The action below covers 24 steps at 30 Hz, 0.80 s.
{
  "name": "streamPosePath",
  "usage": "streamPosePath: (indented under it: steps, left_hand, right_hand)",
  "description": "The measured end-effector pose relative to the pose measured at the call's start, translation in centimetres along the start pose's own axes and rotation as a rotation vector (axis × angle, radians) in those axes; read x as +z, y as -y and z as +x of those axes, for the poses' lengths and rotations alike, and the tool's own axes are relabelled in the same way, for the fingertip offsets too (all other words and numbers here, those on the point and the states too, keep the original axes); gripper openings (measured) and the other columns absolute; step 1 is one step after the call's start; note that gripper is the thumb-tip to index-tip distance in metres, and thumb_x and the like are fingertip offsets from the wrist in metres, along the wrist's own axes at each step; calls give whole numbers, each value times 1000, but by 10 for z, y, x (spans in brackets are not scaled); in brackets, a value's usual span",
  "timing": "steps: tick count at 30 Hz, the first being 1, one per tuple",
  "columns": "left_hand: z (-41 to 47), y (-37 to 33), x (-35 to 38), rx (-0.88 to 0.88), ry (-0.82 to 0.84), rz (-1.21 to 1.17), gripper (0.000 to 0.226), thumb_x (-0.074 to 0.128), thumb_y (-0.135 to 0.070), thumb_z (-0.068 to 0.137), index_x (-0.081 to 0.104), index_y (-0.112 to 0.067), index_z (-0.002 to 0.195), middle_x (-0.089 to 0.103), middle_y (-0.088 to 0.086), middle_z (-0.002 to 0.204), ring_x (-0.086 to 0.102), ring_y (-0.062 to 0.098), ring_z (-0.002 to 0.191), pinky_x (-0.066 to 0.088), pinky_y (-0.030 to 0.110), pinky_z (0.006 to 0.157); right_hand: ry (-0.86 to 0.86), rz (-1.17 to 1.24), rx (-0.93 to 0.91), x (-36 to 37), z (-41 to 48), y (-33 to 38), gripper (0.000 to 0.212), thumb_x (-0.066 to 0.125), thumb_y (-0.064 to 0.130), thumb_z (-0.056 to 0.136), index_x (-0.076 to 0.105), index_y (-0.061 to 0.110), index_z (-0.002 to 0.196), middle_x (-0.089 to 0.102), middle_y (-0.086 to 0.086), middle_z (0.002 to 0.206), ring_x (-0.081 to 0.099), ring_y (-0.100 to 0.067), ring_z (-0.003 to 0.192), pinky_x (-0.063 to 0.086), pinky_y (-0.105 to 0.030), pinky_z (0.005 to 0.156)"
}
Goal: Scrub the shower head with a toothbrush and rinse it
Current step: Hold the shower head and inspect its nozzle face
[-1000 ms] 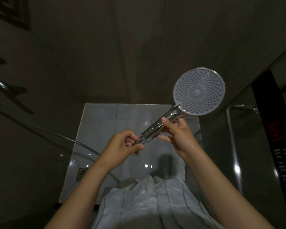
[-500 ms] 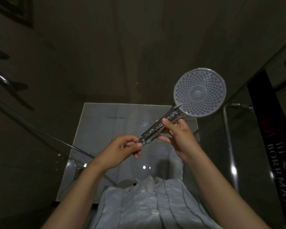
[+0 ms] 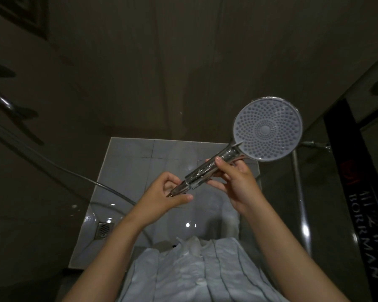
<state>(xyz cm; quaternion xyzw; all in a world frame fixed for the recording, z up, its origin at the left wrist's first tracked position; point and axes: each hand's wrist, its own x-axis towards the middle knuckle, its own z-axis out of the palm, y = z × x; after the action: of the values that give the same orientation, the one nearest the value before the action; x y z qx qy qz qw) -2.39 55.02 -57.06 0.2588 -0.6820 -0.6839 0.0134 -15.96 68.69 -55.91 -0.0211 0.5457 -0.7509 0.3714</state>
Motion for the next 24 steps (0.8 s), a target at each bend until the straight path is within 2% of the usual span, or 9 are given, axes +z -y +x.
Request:
streamPosePath:
  steps: [6, 12, 19, 21, 24]
  left_hand:
    - [7, 0, 0, 20, -103, -98, 25, 68, 2, 79, 48, -11, 73, 57, -6, 48, 34, 0, 34, 27, 13, 34]
    - [13, -5, 2, 40, -71, -72, 17, 64, -3, 85, 52, -11, 76, 64, -1, 59, 32, -2, 35, 25, 11, 36]
    - [13, -13, 4, 63, -40, 6, 14, 57, -8, 90, 51, -7, 77, 61, -4, 54, 28, 0, 35, 23, 13, 37]
    - [12, -14, 2, 63, -5, 59, 20, 51, -15, 94, 54, -4, 78, 58, -7, 49, 27, 2, 36, 22, 14, 37]
    - [11, -15, -1, 57, 6, 92, 27, 45, -20, 97, 57, -2, 82, 60, -6, 54, 29, 4, 38, 23, 15, 38]
  right_hand:
    - [-28, 19, 19, 0, 4, 6, 6, 58, 10, 89, 56, 14, 94, 69, -12, 97, 69, -20, 82, 59, -34, 64]
    - [-44, 2, 11, 0, 9, 12, 7, 58, 10, 90, 56, 14, 94, 68, -13, 97, 71, -18, 79, 58, -31, 61]
    - [-60, -3, -2, 0, 10, 17, 9, 57, 9, 91, 54, 13, 99, 66, -14, 99, 70, -16, 76, 57, -30, 59]
    - [-60, 1, 2, 0, 10, 18, 10, 56, 9, 91, 54, 12, 100, 66, -15, 100, 69, -18, 80, 57, -29, 59]
    - [-42, -3, -19, 2, 10, 19, 6, 56, 8, 91, 55, 12, 95, 67, -14, 97, 69, -18, 80, 57, -29, 59]
